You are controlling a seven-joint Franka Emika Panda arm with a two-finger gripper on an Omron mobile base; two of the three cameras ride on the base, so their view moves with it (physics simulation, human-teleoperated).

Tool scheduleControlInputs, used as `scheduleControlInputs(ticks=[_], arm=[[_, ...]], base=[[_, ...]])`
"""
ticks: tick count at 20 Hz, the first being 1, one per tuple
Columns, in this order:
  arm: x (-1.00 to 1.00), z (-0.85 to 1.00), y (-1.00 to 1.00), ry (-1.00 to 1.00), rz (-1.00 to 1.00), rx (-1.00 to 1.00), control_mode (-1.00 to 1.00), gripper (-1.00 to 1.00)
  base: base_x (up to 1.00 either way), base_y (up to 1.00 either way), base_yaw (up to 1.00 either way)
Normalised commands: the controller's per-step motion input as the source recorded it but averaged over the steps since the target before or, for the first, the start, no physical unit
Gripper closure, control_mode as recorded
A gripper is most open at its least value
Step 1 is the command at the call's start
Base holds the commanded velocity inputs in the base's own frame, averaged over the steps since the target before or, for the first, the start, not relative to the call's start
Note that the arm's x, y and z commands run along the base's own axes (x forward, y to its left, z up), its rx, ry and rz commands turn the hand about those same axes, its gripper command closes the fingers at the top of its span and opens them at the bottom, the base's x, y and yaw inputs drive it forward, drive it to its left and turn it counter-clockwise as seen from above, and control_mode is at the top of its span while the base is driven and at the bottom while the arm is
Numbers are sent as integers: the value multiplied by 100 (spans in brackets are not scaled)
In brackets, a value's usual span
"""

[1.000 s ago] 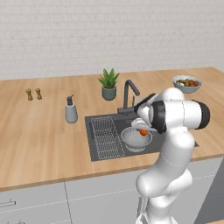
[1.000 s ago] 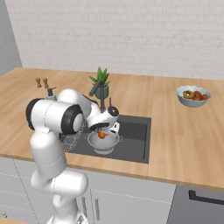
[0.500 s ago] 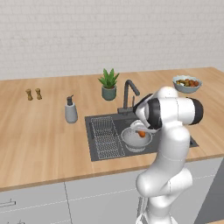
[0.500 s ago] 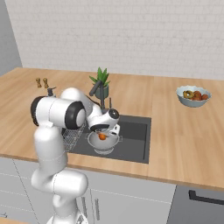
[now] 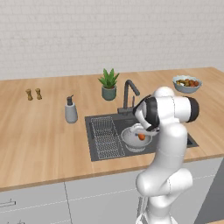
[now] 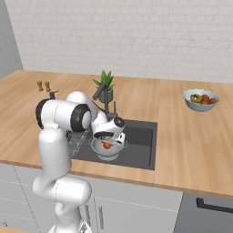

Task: Put the colander in the sink, put the tangerine in the colander, and turn on the sink faucet and pour water over the colander.

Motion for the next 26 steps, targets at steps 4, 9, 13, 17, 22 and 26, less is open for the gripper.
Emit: scheduleControlInputs(ticks=[4,9,13,17,22,26], arm=[[0,-23,0,0,0,0,-100,100],[0,-25,0,0,0,0,-100,100],[0,-26,0,0,0,0,-100,100],[0,-23,0,0,0,0,-100,100],[0,-5,2,0,0,0,-100,-100],[-3,7,3,-8,0,0,-100,-100]], base=[[0,0,0],[0,0,0],[0,0,0],[0,0,0],[0,0,0],[0,0,0]])
